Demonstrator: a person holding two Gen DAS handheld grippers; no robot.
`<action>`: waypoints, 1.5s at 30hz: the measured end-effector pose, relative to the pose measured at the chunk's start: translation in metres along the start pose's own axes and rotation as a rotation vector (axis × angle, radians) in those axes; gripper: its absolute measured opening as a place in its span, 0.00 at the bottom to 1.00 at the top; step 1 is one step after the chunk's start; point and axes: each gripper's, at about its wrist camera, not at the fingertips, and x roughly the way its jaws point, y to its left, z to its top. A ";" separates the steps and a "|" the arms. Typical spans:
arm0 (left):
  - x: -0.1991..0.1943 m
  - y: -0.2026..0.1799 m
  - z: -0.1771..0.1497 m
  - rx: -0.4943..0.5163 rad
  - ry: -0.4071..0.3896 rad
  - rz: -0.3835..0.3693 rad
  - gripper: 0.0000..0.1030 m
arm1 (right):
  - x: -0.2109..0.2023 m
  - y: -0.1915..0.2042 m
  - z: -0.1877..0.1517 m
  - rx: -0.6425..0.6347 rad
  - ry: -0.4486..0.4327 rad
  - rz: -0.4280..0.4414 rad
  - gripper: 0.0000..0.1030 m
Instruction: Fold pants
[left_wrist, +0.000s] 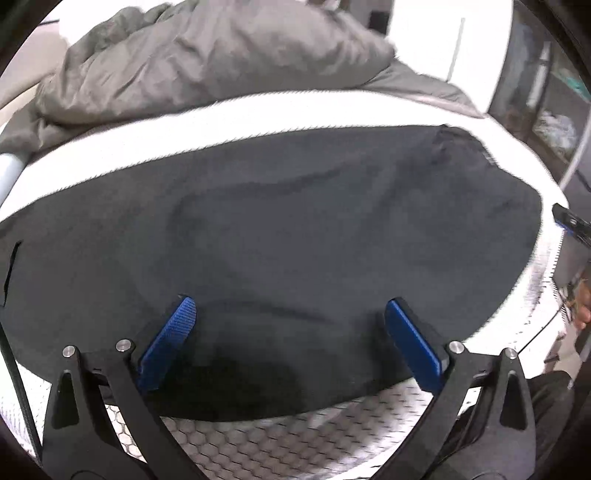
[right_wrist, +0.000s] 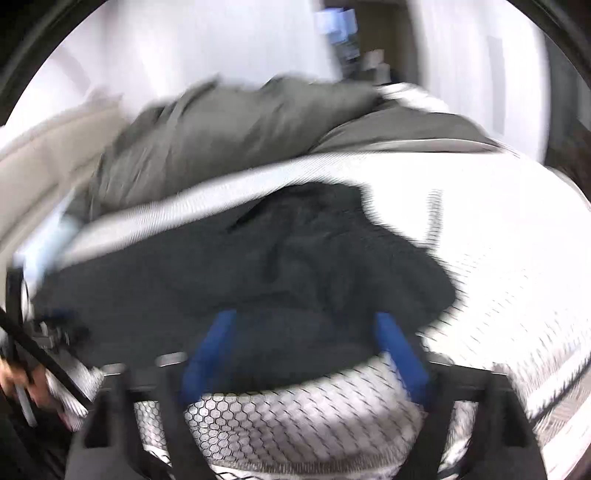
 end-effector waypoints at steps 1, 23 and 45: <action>-0.003 -0.004 0.000 0.018 -0.014 -0.023 0.99 | 0.000 -0.017 -0.002 0.087 0.020 0.018 0.91; 0.000 -0.003 -0.010 0.024 0.031 -0.015 0.99 | 0.013 0.039 0.067 0.196 -0.056 0.265 0.20; -0.074 0.227 -0.096 -0.574 -0.110 0.148 0.99 | 0.092 0.429 -0.045 -0.749 0.303 0.620 0.59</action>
